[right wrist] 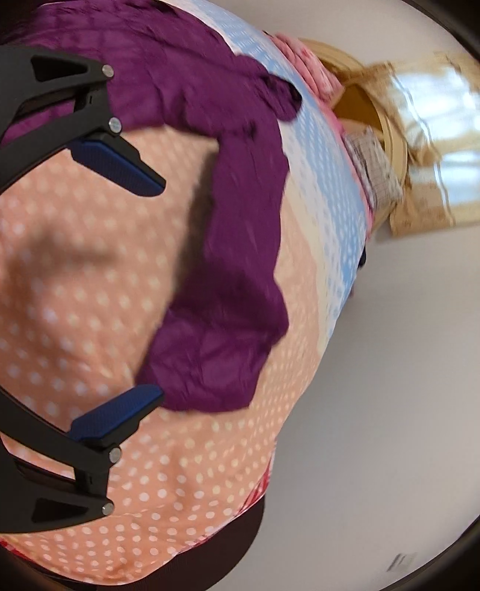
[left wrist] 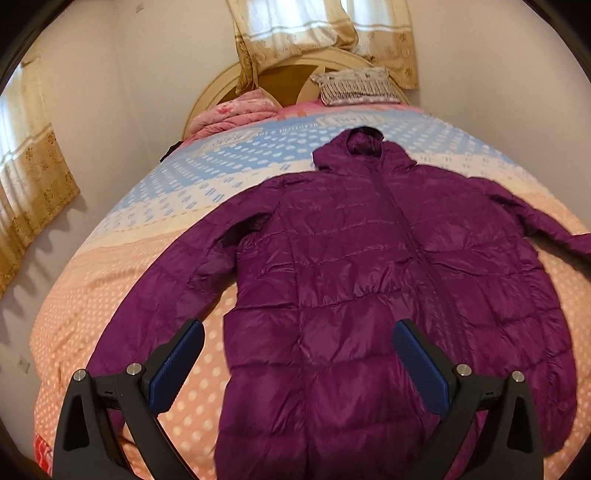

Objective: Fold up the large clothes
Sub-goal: 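Grasp the jacket sleeve cuff with the right tool and fold it across the body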

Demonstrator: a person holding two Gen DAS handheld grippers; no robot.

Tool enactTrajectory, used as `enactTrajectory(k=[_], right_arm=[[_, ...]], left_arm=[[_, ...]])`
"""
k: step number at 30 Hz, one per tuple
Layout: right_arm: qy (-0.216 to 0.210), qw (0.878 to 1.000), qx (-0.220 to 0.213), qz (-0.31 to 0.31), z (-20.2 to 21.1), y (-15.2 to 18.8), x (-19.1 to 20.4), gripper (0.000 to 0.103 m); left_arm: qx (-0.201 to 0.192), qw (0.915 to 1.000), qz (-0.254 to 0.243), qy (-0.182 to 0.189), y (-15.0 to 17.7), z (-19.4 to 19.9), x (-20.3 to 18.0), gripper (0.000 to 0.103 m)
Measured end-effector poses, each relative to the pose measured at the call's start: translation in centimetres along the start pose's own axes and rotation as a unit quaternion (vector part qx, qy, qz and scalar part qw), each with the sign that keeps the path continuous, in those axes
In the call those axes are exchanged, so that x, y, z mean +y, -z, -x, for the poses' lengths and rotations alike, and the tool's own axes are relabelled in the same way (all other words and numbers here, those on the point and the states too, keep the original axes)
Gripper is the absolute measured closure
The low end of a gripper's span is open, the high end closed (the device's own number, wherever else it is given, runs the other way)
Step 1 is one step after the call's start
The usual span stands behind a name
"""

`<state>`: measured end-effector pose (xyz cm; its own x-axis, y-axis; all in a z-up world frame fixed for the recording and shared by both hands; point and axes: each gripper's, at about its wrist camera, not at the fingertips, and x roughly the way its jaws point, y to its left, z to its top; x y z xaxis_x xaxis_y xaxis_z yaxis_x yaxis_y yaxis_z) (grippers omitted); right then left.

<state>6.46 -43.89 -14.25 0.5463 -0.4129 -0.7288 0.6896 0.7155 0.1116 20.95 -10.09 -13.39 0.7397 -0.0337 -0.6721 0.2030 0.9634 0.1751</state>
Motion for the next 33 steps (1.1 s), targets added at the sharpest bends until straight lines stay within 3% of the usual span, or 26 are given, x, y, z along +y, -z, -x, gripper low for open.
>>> enactTrajectory(k=[12,14,20,24,28,31,33], right_arm=[[0.004,0.998,0.02,-0.056,-3.5,-2.4,-4.3,0.012],[0.023,0.998,0.021,-0.062,-3.8,-2.6,-5.0,0.02],[0.049,0.992,-0.019,-0.115,-1.7,-2.3,-8.8,0.022],[0.009,0.992,0.001,-0.129,-1.8,-1.4,-10.1,0.022],[-0.014,0.994,0.017,-0.105,-3.1,-1.4,-8.6,0.026],[-0.001,0.996,0.048,-0.077,-5.0,-1.6,-7.0,0.041],[0.005,0.997,0.047,-0.055,-5.2,-1.9,-6.5,0.059]], left_arm=[[0.024,0.9991,0.017,-0.031,-2.9,-6.4,1.1,0.001],[0.032,0.9986,0.023,-0.036,-3.0,-7.3,1.6,0.001],[0.039,0.9967,0.038,-0.061,-2.6,-8.5,4.2,0.001],[0.044,0.9955,0.046,-0.069,-2.6,-9.1,5.2,0.001],[0.048,0.9955,0.036,-0.073,-2.7,-9.9,4.8,0.001],[0.055,0.995,0.026,-0.078,-2.8,-10.5,4.5,0.001],[0.064,0.9945,0.031,-0.077,-2.9,-11.1,4.9,0.001]])
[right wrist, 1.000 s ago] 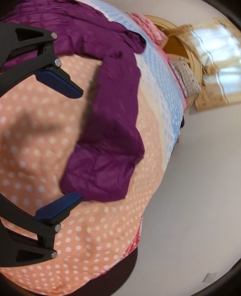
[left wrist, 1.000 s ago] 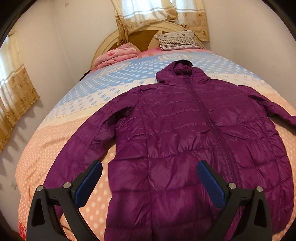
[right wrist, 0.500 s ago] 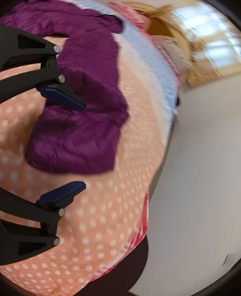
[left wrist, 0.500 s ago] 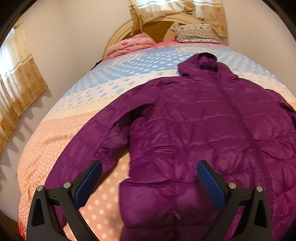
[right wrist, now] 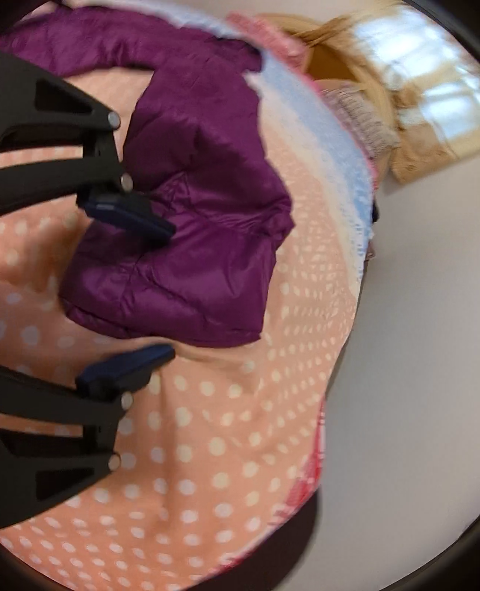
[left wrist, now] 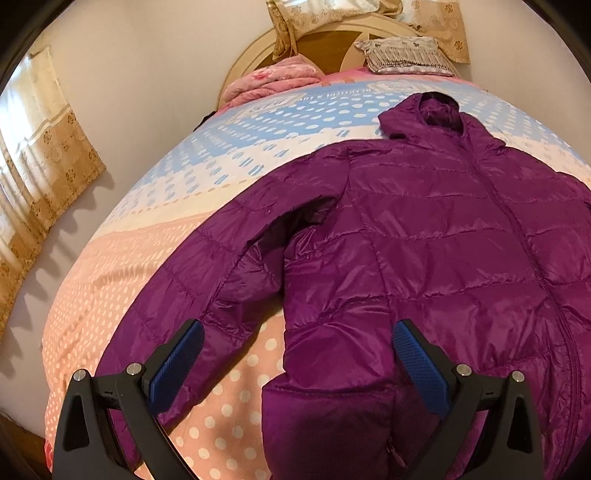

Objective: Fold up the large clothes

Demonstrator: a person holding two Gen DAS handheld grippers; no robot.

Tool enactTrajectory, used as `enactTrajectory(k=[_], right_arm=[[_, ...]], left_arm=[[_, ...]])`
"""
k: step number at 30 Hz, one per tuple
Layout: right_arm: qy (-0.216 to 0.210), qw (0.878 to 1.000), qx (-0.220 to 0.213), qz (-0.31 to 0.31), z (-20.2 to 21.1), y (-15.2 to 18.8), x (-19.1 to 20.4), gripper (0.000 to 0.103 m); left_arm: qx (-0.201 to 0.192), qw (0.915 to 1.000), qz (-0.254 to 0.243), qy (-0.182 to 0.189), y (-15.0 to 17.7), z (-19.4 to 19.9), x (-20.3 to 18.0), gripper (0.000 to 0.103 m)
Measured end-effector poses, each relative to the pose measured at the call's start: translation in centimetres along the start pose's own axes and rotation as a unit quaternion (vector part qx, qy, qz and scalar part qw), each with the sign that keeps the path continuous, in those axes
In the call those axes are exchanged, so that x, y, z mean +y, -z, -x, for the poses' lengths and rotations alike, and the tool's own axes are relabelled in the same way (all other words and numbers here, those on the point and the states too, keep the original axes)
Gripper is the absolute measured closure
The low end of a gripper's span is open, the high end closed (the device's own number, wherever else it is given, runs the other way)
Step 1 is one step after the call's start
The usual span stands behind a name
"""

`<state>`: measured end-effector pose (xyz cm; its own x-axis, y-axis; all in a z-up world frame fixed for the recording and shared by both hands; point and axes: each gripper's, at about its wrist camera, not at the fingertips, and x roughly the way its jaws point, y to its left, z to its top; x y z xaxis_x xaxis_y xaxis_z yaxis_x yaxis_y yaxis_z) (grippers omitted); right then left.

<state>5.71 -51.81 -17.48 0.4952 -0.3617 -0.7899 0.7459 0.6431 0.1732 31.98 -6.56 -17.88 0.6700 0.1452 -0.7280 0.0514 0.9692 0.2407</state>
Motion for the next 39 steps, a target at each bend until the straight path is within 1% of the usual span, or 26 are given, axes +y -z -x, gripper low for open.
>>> enactTrajectory(k=[1,2,3,5,7,10,14,16,17,20,23,24,26,29,35,39], right_arm=[[-0.001,1.0,0.001,0.002,0.1,-0.3,-0.2,0.076],[-0.006,1.0,0.001,-0.001,0.2,-0.7,-0.6,0.09],[-0.016,1.0,-0.001,-0.013,0.5,-1.3,-1.4,0.094],[-0.002,1.0,-0.012,-0.021,1.1,-2.7,-2.5,0.095],[0.007,0.999,-0.026,-0.017,1.7,-3.8,-2.6,0.095],[0.012,0.999,-0.05,-0.01,2.5,-5.5,-1.4,0.096],[-0.003,0.995,-0.098,0.018,4.5,-7.7,2.8,0.096],[-0.021,0.991,-0.121,0.047,5.6,-8.7,6.5,0.096],[-0.028,0.99,-0.125,0.054,5.9,-8.7,7.5,0.096],[-0.06,0.985,-0.132,0.09,6.2,-9.1,12.4,0.097],[-0.094,0.979,-0.131,0.125,6.0,-8.1,18.0,0.097],[-0.101,0.977,-0.13,0.133,5.8,-7.9,19.1,0.097],[-0.121,0.972,-0.123,0.161,5.1,-6.7,22.8,0.097],[-0.143,0.963,-0.112,0.197,4.1,-5.0,27.3,0.098],[-0.18,0.948,-0.089,0.248,2.4,-0.5,34.4,0.098],[-0.196,0.938,-0.074,0.276,1.3,2.3,37.9,0.098]], left_arm=[[0.002,1.0,0.003,0.001,-0.1,-0.1,0.2,0.001],[0.002,1.0,0.006,0.002,-0.2,-0.1,0.5,0.001],[0.0,1.0,0.008,0.0,-0.4,0.0,0.9,0.001],[-0.005,0.9999,0.013,-0.01,-1.0,0.0,1.8,0.001],[-0.007,0.9997,0.018,-0.013,-1.6,-0.1,2.6,0.001],[-0.015,0.9994,0.022,-0.021,-2.6,0.0,3.6,0.001],[-0.026,0.9988,0.033,-0.026,-4.2,0.4,4.9,0.001],[-0.03,0.9985,0.037,-0.027,-4.8,0.4,5.4,0.001],[-0.032,0.9984,0.039,-0.028,-5.1,0.4,5.6,0.001],[-0.034,0.9981,0.043,-0.028,-5.7,0.2,5.9,0.001],[-0.033,0.998,0.047,-0.027,-5.9,-0.3,5.9,0.001],[-0.032,0.998,0.049,-0.025,-5.9,-0.4,6.0,0.001],[-0.031,0.9981,0.049,-0.023,-5.8,-0.7,5.9,0.001],[-0.034,0.9981,0.043,-0.027,-5.3,-0.9,5.9,0.001],[-0.036,0.9981,0.039,-0.032,-4.5,-1.3,6.4,0.001],[-0.028,0.9984,0.037,-0.033,-4.2,-1.9,6.6,0.001]])
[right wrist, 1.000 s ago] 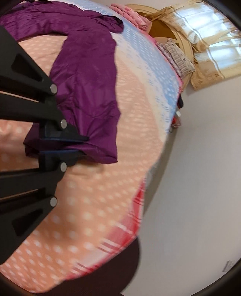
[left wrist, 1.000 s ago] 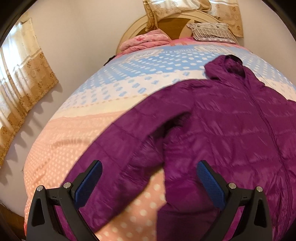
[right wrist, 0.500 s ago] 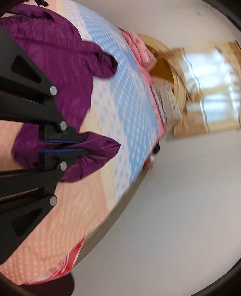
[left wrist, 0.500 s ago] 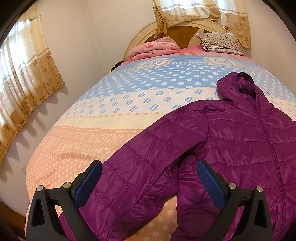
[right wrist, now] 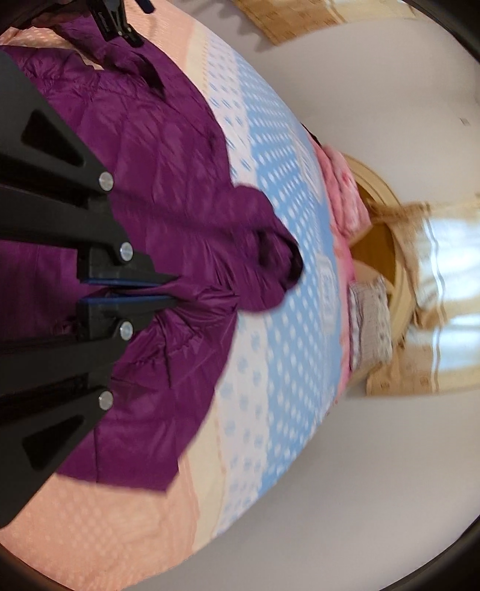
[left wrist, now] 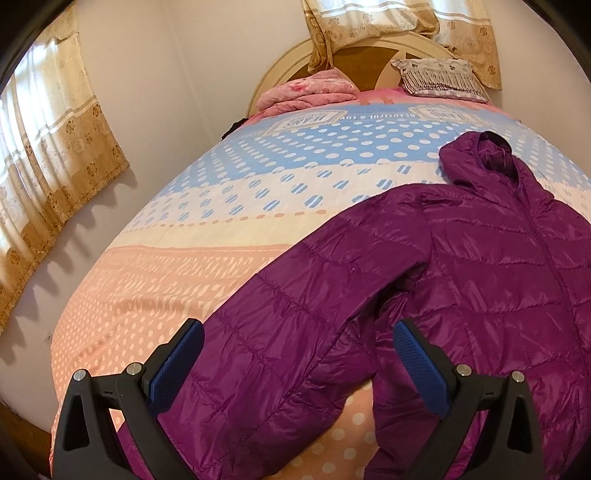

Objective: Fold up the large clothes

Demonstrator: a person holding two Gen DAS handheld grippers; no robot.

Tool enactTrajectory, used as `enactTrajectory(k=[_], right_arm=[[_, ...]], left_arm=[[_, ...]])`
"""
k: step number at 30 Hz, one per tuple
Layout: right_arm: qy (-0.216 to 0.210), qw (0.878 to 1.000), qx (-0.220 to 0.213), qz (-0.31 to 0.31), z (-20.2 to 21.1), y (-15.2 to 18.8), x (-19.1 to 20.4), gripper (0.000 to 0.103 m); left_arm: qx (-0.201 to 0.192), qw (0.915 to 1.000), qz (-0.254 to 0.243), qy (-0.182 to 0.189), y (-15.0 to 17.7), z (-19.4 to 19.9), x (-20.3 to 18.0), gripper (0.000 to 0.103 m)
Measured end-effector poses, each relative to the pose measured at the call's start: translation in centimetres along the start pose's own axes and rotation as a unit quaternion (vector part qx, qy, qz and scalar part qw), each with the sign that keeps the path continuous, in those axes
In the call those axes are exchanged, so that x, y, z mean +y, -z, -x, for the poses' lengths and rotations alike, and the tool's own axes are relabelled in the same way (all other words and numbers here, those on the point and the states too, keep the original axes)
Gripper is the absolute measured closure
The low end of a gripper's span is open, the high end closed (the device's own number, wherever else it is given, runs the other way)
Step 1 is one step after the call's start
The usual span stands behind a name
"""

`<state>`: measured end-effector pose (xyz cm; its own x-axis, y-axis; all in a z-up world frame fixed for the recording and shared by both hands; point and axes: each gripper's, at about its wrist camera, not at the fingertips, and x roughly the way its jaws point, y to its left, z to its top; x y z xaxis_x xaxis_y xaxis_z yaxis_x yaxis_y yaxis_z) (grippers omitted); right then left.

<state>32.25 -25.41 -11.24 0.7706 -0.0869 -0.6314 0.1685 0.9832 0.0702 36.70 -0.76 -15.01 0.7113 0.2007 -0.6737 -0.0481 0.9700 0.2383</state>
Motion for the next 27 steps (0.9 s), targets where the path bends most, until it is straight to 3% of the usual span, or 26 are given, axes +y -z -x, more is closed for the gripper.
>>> enactTrajectory(k=[4,6,7,8,9,14,19,23,27], right_arm=[[0.009,0.999,0.019,0.049,-1.9,1.3,3.4,0.094],[0.0,0.998,0.019,0.057,-1.6,1.8,3.7,0.072],[-0.018,0.998,0.016,0.056,-0.9,2.1,3.6,0.041],[-0.033,0.998,0.008,0.056,-0.1,2.3,3.4,0.019],[-0.037,0.997,-0.008,0.06,1.3,2.7,3.1,0.015],[-0.017,0.997,-0.039,0.065,5.6,4.0,-0.6,0.015],[0.095,0.995,-0.026,0.018,6.9,5.5,-7.5,0.013],[0.176,0.984,-0.001,0.0,6.4,7.6,-12.0,0.013],[0.179,0.983,0.014,-0.031,6.0,9.7,-15.2,0.013]], left_arm=[[0.002,1.0,-0.003,-0.009,0.0,0.1,-0.1,0.001],[-0.002,0.9999,-0.001,-0.015,-0.1,0.6,0.0,0.001],[-0.006,0.9999,0.004,-0.013,-0.4,0.9,0.1,0.001],[-0.008,0.9999,0.006,-0.013,-0.6,1.1,0.1,0.001],[-0.01,0.9998,0.007,-0.013,-0.9,1.5,-0.1,0.001],[-0.017,0.9995,0.002,0.025,-2.5,3.6,-3.5,0.001],[-0.021,0.995,-0.034,0.091,-3.6,6.5,-10.6,0.001],[-0.013,0.9847,-0.069,0.159,-4.0,8.4,-17.6,0.001],[0.005,0.9718,-0.101,0.213,-3.9,8.4,-23.7,0.001]])
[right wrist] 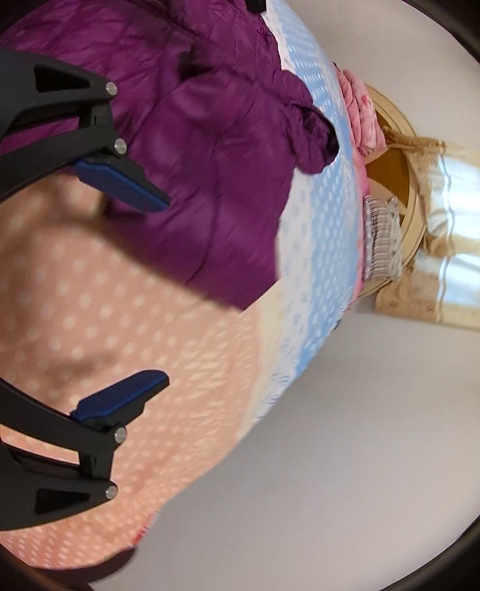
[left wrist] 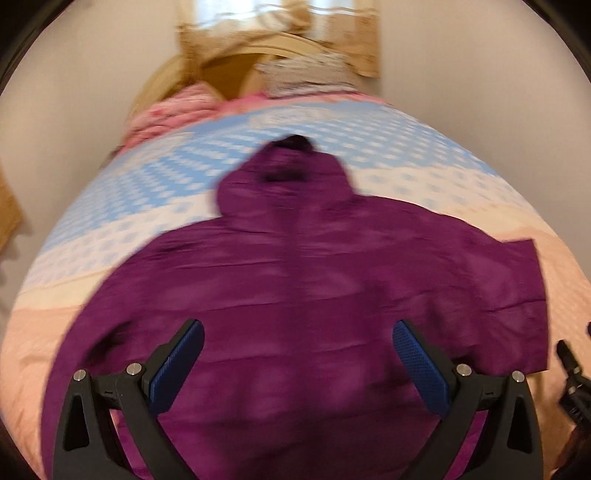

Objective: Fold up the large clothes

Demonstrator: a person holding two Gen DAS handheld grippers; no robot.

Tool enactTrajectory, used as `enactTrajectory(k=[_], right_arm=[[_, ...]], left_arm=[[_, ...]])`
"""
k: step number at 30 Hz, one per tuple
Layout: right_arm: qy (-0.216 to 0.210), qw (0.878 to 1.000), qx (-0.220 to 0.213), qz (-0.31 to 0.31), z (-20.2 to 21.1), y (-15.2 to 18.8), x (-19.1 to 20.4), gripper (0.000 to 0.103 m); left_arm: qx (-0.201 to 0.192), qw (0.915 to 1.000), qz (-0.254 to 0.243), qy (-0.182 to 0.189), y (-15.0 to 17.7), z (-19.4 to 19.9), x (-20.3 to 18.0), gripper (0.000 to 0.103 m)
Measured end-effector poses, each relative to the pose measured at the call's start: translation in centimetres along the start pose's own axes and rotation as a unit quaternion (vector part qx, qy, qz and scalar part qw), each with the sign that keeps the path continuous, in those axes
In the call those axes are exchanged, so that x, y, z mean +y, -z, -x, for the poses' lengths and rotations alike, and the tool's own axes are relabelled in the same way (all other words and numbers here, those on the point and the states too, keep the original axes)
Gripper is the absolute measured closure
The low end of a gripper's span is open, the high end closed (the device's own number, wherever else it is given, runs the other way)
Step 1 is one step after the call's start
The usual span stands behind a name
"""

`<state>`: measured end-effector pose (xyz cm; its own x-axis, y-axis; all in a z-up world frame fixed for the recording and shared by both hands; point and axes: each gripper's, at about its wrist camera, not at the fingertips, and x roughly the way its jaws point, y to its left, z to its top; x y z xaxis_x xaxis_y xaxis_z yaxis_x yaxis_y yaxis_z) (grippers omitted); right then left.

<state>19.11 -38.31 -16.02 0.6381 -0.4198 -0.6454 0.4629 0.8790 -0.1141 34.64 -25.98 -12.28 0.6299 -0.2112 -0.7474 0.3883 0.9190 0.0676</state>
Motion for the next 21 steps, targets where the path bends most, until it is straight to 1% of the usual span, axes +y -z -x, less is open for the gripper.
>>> enactTrajectory(k=[1,3,4,5,6,7,8,10,11,13,15,18,21], right_arm=[[0.0,1.0,0.001,-0.004,-0.2,0.4,-0.4,0.013],[0.001,1.0,-0.001,-0.011,-0.5,1.3,-1.3,0.013],[0.0,1.0,-0.001,-0.013,-0.7,1.6,-1.7,0.013],[-0.002,1.0,-0.002,-0.016,-1.0,1.9,-1.9,0.013],[-0.004,1.0,-0.004,-0.018,-0.9,2.3,-2.2,0.012],[-0.009,1.0,-0.008,-0.023,-0.8,2.6,-2.5,0.012],[-0.016,0.999,-0.009,-0.03,-1.0,2.8,-2.7,0.012],[-0.019,0.999,-0.017,-0.041,-0.4,3.1,-3.0,0.012],[-0.021,0.998,-0.022,-0.047,-0.3,3.0,-3.1,0.009],[-0.023,0.998,-0.018,-0.052,-0.5,3.4,-3.7,0.005],[-0.024,0.998,-0.009,-0.05,-0.8,3.4,-3.7,0.005],[-0.017,0.999,0.001,-0.039,-1.1,3.6,-3.2,0.005],[-0.011,1.0,0.009,-0.023,-1.4,3.5,-2.7,0.005]], left_arm=[[0.012,0.9998,-0.007,0.012,-0.2,-1.2,-1.4,0.001],[0.025,0.9993,-0.003,0.028,-0.5,-2.6,-2.7,0.001],[0.037,0.9982,-0.003,0.047,-0.6,-3.5,-3.4,0.009],[0.046,0.9975,-0.007,0.053,-0.6,-4.2,-4.1,0.022],[0.053,0.9968,-0.01,0.058,-0.6,-4.8,-4.6,0.07],[0.07,0.9948,-0.011,0.073,-0.6,-5.5,-4.9,0.099],[0.074,0.9944,-0.007,0.075,-0.7,-5.7,-5.0,0.099],[0.046,0.9973,-0.007,0.056,-0.7,-4.6,-4.6,0.099],[0.024,0.9988,-0.02,0.037,-0.9,-3.6,-4.4,0.099],[-0.009,0.9993,-0.032,0.014,-1.2,-1.9,-3.3,0.099],[-0.047,0.998,-0.041,-0.014,-1.6,0.2,-1.8,0.099],[-0.101,0.9925,-0.038,-0.057,-2.3,3.3,1.2,0.099],[-0.122,0.9885,-0.033,-0.083,-2.1,4.8,3.8,0.099]])
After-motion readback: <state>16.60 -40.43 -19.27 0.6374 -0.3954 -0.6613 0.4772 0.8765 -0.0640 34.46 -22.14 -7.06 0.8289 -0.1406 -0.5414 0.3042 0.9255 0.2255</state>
